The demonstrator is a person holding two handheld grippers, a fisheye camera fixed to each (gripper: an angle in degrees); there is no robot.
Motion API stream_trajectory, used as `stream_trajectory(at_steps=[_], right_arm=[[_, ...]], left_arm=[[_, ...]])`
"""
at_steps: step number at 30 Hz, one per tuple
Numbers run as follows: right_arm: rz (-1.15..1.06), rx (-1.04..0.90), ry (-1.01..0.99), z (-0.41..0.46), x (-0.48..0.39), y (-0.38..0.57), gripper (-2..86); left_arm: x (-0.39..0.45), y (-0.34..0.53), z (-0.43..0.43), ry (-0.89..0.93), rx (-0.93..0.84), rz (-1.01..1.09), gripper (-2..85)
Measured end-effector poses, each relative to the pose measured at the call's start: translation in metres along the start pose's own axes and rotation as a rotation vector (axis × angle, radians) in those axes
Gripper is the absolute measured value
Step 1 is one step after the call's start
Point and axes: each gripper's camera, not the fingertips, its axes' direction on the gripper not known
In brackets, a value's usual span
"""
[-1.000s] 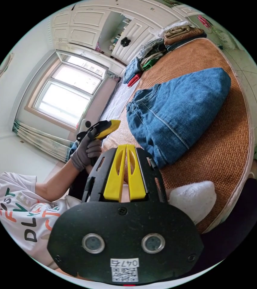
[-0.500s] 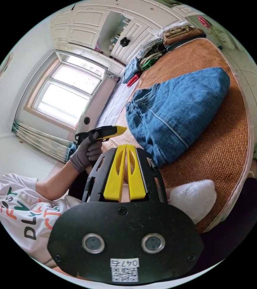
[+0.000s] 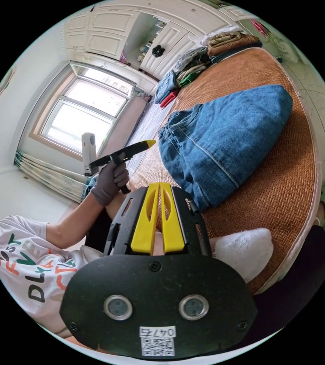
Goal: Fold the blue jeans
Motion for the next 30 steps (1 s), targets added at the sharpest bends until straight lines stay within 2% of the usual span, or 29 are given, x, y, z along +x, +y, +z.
stream_trajectory(at_steps=[3, 8, 13, 15, 18, 22, 25, 27, 30], right_arm=[[-0.006, -0.009, 0.025, -0.006, -0.012, -0.001, -0.9], [-0.056, -0.054, 0.164, -0.012, -0.047, -0.009, 0.6], [-0.312, -0.029, 0.531, -0.008, -0.124, -0.047, 4.4], [-0.350, -0.038, 0.550, 0.000, -0.136, -0.069, 5.9], [-0.314, -0.111, 0.554, 0.017, -0.138, -0.106, 6.6], [-0.320, -0.204, 0.669, 0.044, -0.140, -0.136, 6.7], [-0.331, -0.319, 0.738, 0.058, -0.136, -0.141, 3.4], [-0.333, -0.292, 0.750, 0.043, -0.140, -0.139, 1.1], [-0.267, -0.103, 0.703, -0.025, -0.150, -0.126, 0.0]], left_arm=[[-0.009, 0.003, 0.022, 0.042, -0.085, -0.078, -1.0], [-0.005, 0.009, 0.024, 0.034, -0.093, -0.084, -1.0], [0.006, 0.016, 0.026, -0.006, -0.076, -0.058, -1.0], [0.007, 0.018, 0.027, -0.004, -0.076, -0.072, -1.0], [0.003, 0.021, 0.028, 0.029, -0.084, -0.096, -1.0], [-0.005, 0.027, 0.028, 0.077, -0.075, -0.137, -1.0], [-0.002, 0.030, 0.027, 0.066, -0.071, -0.127, -1.0], [0.001, 0.032, 0.026, 0.052, -0.069, -0.116, -1.0], [0.003, 0.036, 0.024, 0.047, -0.066, -0.118, -1.0]])
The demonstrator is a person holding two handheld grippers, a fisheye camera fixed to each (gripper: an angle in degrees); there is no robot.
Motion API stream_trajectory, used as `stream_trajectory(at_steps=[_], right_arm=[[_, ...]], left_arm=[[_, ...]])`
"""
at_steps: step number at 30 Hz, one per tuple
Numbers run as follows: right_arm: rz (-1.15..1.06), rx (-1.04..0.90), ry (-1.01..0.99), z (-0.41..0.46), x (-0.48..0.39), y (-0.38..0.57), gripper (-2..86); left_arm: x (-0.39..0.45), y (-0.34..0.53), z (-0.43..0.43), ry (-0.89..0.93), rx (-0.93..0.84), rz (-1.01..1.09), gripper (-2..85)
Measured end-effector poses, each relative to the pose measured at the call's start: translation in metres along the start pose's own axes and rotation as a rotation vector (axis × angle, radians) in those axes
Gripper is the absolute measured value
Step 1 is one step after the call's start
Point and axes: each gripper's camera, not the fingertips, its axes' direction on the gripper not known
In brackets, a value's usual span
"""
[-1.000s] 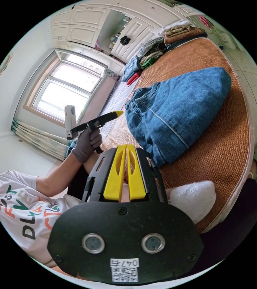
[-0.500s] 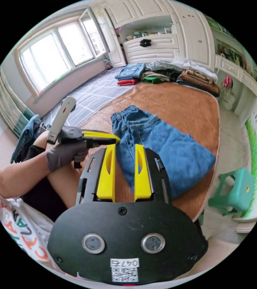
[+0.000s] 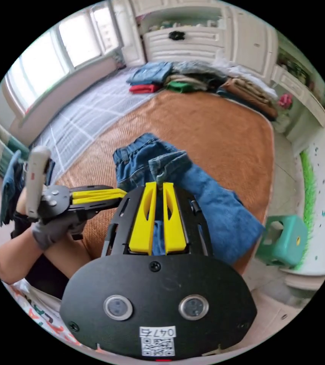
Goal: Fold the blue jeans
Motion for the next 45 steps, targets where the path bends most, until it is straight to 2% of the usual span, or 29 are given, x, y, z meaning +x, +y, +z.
stream_trajectory(at_steps=[4, 6, 10, 13, 17, 19, 22, 25, 29, 32, 34, 38, 42, 45], right_arm=[[0.231, 0.209, 0.074, -0.100, 0.072, 0.074, -0.2], [0.341, 0.250, 0.121, -0.134, 0.104, 0.114, -0.2], [0.565, 0.257, 0.151, -0.177, 0.159, 0.189, -0.2], [0.614, 0.251, 0.138, -0.185, 0.170, 0.207, -0.2], [0.552, 0.251, 0.103, -0.183, 0.165, 0.188, -0.2], [0.466, 0.223, 0.065, -0.176, 0.157, 0.163, -0.2], [0.357, 0.189, 0.072, -0.170, 0.145, 0.136, -0.2], [0.337, 0.112, 0.108, -0.160, 0.144, 0.121, -0.1], [0.349, -0.069, 0.131, -0.139, 0.158, 0.121, 0.1], [0.364, -0.162, 0.104, -0.129, 0.168, 0.133, 0.6], [0.380, -0.169, 0.098, -0.132, 0.173, 0.141, 2.2], [0.360, -0.112, 0.198, -0.149, 0.172, 0.140, 4.7], [0.168, -0.014, 0.066, -0.160, 0.152, 0.106, 5.0], [0.011, -0.060, -0.014, -0.144, 0.126, 0.075, 5.4]], left_arm=[[0.002, 0.006, -0.002, 0.002, -0.006, -0.022, -1.0], [0.009, 0.008, -0.003, -0.031, -0.011, 0.002, -1.0], [0.046, 0.017, -0.002, -0.220, -0.025, 0.148, -1.0], [0.070, 0.025, 0.004, -0.363, -0.049, 0.248, -1.0], [0.054, 0.032, 0.001, -0.484, -0.054, 0.069, -1.0], [0.021, 0.040, -0.008, -0.512, -0.048, -0.127, -1.0], [-0.022, 0.059, -0.026, -0.505, -0.023, -0.379, -1.0], [-0.041, 0.082, -0.045, -0.453, 0.051, -0.519, -0.9], [-0.049, 0.090, -0.081, -0.428, 0.129, -0.519, -0.3], [-0.081, 0.094, -0.124, -0.396, 0.234, -0.549, 4.4], [-0.122, 0.093, -0.133, -0.390, 0.195, -0.584, 9.6], [-0.176, 0.099, -0.105, -0.299, 0.066, -0.598, 13.2], [-0.209, 0.110, -0.062, -0.233, 0.002, -0.552, 11.2], [-0.221, 0.111, -0.045, -0.191, -0.025, -0.491, 8.6]])
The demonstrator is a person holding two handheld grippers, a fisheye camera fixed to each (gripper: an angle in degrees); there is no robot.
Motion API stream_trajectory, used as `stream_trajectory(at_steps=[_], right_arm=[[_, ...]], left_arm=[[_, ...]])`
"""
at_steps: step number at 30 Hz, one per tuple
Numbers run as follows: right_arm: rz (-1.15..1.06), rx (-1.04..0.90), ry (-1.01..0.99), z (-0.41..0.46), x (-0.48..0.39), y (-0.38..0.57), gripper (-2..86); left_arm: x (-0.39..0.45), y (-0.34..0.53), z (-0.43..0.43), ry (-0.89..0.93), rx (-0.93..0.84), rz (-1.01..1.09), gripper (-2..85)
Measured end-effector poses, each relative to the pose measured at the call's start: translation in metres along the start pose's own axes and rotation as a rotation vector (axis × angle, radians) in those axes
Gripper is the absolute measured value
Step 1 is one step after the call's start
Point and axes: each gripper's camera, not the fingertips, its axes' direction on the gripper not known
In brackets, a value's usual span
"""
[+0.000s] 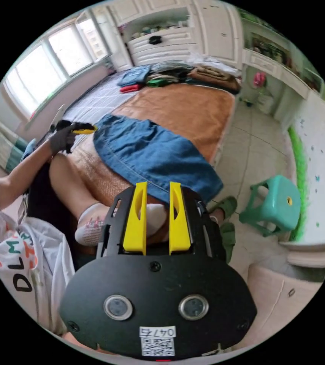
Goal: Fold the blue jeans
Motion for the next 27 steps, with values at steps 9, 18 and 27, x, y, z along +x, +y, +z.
stream_trajectory(at_steps=[9, 18, 27], right_arm=[[-0.203, -0.270, 0.144, 0.067, -0.055, -0.065, 1.9], [-0.244, -0.131, 0.048, 0.029, -0.067, -0.096, -1.1], [-0.284, 0.083, 0.138, -0.060, -0.039, -0.181, -0.8]], left_arm=[[-0.057, 0.028, -0.023, 0.038, 0.197, -0.057, 5.6], [-0.086, 0.064, -0.060, -0.028, 0.451, -0.118, 5.9], [-0.095, 0.015, -0.090, 0.148, 0.528, -0.128, 5.1]])
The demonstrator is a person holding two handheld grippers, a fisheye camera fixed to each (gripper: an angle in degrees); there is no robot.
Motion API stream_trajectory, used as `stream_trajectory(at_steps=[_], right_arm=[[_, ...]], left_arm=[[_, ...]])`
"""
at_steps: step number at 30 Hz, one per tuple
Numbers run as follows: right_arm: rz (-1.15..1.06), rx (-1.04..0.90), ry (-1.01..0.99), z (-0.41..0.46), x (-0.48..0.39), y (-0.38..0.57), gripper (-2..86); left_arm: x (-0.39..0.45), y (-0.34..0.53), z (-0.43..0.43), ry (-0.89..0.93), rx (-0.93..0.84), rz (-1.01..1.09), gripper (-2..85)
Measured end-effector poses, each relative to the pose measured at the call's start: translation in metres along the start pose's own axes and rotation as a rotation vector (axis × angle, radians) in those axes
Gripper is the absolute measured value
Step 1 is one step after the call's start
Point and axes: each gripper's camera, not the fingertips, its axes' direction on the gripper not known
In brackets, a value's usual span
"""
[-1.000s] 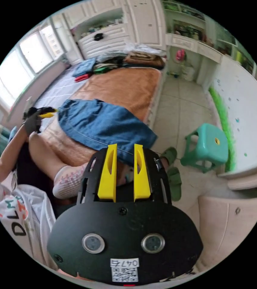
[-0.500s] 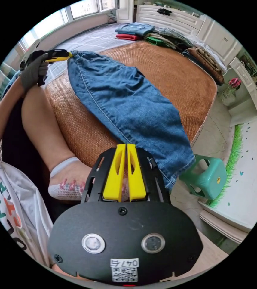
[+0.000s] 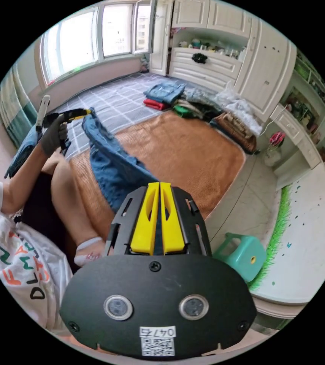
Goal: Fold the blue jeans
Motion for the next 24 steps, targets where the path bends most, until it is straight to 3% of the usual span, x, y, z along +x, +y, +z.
stream_trajectory(at_steps=[2, 4, 7, 11, 15, 18, 21, 24], right_arm=[[0.046, 0.053, 0.079, 0.004, 0.027, -0.034, -0.1], [0.161, 0.079, 0.223, 0.029, 0.062, -0.070, 4.1], [0.250, -0.026, 0.302, 0.056, 0.083, -0.088, 10.1], [0.268, 0.093, 0.211, 0.054, 0.069, -0.050, 8.0], [0.335, 0.025, 0.044, 0.083, 0.053, 0.012, 5.2], [0.380, -0.024, -0.067, 0.106, 0.039, 0.042, 4.4], [0.365, -0.046, -0.128, 0.124, 0.027, 0.041, 4.0], [0.286, -0.042, -0.120, 0.135, 0.018, 0.012, 4.0]], left_arm=[[0.002, -0.031, 0.020, 0.057, 0.025, -0.039, 2.3], [0.011, -0.069, 0.051, -0.045, -0.018, -0.021, 7.3], [0.011, -0.088, 0.053, -0.099, -0.052, -0.004, 8.9], [-0.002, -0.070, 0.052, -0.199, -0.080, 0.091, 8.4], [-0.024, -0.034, 0.095, -0.219, -0.265, 0.095, 8.1], [0.007, -0.054, 0.105, -0.132, -0.287, 0.224, 7.0], [0.059, -0.061, 0.126, -0.210, -0.278, 0.434, 5.9], [0.093, -0.053, 0.172, -0.240, -0.408, 0.550, 5.7]])
